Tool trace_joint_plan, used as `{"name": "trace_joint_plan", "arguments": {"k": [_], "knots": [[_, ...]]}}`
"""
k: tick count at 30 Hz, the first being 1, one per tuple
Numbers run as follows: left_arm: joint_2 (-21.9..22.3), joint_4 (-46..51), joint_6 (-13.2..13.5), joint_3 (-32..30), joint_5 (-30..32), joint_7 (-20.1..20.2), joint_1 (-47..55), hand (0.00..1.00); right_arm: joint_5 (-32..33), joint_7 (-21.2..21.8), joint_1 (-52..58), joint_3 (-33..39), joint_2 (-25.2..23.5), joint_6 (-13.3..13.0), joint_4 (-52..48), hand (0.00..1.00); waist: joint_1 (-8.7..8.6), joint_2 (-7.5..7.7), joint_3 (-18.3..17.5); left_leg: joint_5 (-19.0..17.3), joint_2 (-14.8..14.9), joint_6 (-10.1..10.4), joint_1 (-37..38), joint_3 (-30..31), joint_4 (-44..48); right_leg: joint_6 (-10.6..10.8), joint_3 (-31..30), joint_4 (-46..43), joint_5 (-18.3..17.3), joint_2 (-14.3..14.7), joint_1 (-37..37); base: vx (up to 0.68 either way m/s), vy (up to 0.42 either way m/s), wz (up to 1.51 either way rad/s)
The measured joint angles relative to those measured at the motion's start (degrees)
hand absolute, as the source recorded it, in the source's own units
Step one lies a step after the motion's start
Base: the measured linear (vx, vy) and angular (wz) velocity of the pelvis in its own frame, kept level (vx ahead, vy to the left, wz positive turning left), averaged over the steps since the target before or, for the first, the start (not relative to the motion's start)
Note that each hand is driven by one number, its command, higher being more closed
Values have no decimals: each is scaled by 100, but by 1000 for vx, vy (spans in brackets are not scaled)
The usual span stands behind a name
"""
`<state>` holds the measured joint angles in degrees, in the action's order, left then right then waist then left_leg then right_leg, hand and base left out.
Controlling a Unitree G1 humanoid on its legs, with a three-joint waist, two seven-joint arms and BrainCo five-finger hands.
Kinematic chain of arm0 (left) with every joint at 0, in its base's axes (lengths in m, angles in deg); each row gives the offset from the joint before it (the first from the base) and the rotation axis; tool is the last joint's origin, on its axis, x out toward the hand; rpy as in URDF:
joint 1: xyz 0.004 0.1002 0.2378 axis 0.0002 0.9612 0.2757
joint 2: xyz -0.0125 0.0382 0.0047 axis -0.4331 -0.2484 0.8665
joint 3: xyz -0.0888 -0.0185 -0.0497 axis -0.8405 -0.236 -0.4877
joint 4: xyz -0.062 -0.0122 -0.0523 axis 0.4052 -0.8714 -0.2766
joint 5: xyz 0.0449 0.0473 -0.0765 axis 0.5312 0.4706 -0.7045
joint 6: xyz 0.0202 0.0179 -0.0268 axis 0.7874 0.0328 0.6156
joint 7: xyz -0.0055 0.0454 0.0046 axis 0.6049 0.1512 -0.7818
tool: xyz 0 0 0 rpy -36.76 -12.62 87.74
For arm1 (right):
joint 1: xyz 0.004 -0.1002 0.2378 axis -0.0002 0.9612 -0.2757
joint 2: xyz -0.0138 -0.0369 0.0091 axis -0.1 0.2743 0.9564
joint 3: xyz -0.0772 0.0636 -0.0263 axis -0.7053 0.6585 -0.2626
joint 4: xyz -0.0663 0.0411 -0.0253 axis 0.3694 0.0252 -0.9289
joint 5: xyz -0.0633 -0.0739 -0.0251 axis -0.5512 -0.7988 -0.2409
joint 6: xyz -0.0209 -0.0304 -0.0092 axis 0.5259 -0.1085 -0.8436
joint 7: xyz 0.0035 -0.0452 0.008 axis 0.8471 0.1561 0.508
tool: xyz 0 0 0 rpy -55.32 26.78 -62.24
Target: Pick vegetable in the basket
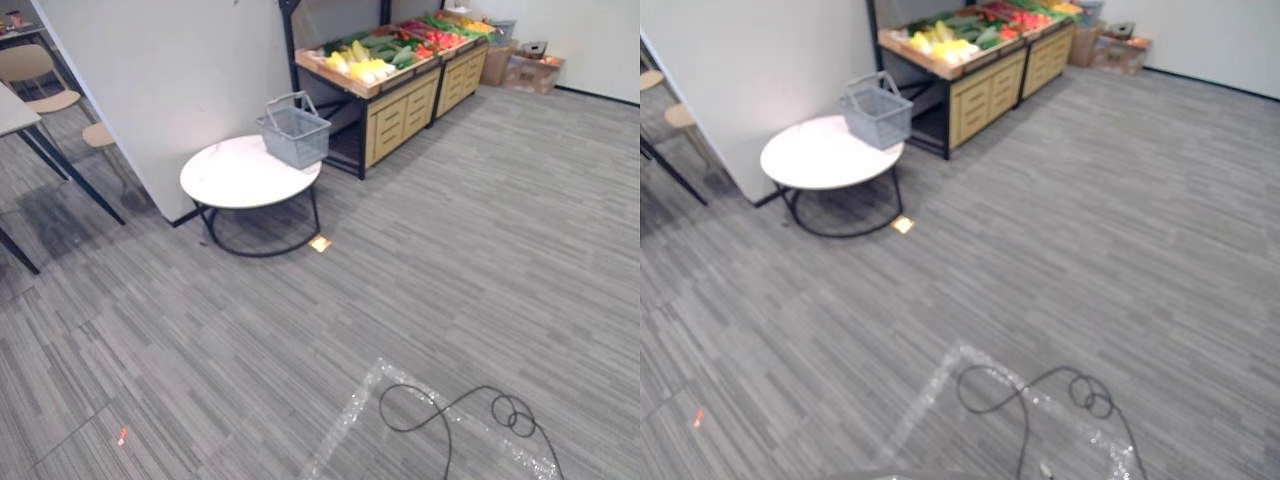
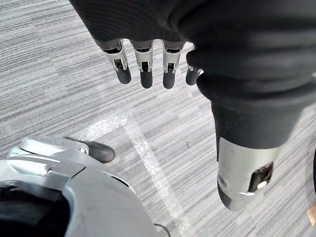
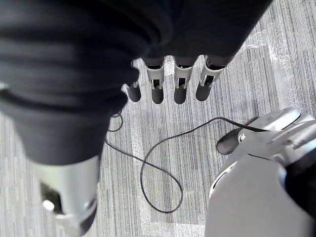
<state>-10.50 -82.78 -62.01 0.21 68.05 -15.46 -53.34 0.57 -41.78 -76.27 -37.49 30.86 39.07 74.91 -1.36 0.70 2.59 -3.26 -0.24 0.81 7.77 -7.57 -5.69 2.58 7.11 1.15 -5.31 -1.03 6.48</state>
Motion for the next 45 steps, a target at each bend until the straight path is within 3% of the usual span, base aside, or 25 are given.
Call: {"name": "trace_joint_plan", "arguments": {"k": [22,27,30,33,34,36,37,38,40,41,43,44,45], "knots": [[11,-2,2,-40,-50,-29,-28,0,-219,-217,-62,-51,3,-54,-20,0,4,-12,106,-3,7,5,25,-107,-7,-2,-50,38,2,12,32,-1,-1,-1],[70,14,13,-214,-188,-177,-117,0,-220,-304,-247,-57,27,-65,-63,0,1,-62,241,45,40,44,-167,-126,15,-10,-34,-176,-8,24,-237,-19,-16,-2],[57,69,13,-273,-222,-230,-235,0,-225,-335,-361,-110,9,-104,-94,0,14,-17,411,81,63,56,-293,-101,100,-114,27,-406,-99,22,-437,-30,-34,8],[46,301,15,-394,-242,-232,-257,0,-226,-339,-438,-180,-58,-119,-177,0,24,106,616,-494,168,300,-1116,-155,1967,-242,112,-698,-354,-75,-497,-44,-76,24],[104,493,11,-693,-242,-226,-254,0,-226,-340,-370,-296,-52,-123,-302,0,20,87,729,-544,372,254,-1804,-213,3650,-287,243,-788,-495,-71,-346,-86,-89,30],[227,616,15,-765,-285,-237,-266,0,-226,-344,-303,-423,26,-126,-361,0,63,2,781,-316,565,218,-2211,-195,4682,-354,265,-886,-579,-15,-180,-25,-34,13],[269,698,16,-785,-288,-234,-264,0,-224,-358,-240,-589,46,-126,-470,0,159,14,822,1,649,239,-2489,-201,5355,-391,249,-965,-688,-45,-39,69,25,-3],[275,754,16,-770,-288,-232,-255,0,-227,-361,-253,-754,82,-125,-525,0,180,1,825,-113,731,215,-2709,-239,5723,-384,221,-988,-740,-98,41,111,37,-6],[288,765,21,-706,-293,-231,-252,0,-227,-359,-393,-758,108,-126,-569,0,174,8,827,-234,771,250,-2985,-243,5447,-353,168,-988,-769,-196,55,132,63,-8],[274,759,25,-693,-303,-236,-273,0,-226,-364,-510,-743,141,-126,-555,0,176,-11,847,-221,777,256,-3129,-248,4825,-307,112,-982,-799,-290,31,193,126,-17],[325,763,35,-700,-405,-253,-272,0,-224,-372,-577,-866,134,-125,-630,0,256,-31,847,17,830,270,-3144,-278,3474,-170,-10,-982,-896,-435,33,274,196,-28],[341,762,69,-701,-413,-294,-268,0,-225,-371,-577,-992,145,-134,-706,0,309,-56,842,291,939,317,-3075,-264,2379,-57,-103,-985,-1031,-514,100,321,252,-30],[357,763,83,-706,-414,-310,-260,0,-225,-371,-577,-1036,145,-135,-713,0,319,-73,838,372,997,343,-3039,-265,2015,12,-135,-988,-1098,-536,151,430,364,-29]]}}
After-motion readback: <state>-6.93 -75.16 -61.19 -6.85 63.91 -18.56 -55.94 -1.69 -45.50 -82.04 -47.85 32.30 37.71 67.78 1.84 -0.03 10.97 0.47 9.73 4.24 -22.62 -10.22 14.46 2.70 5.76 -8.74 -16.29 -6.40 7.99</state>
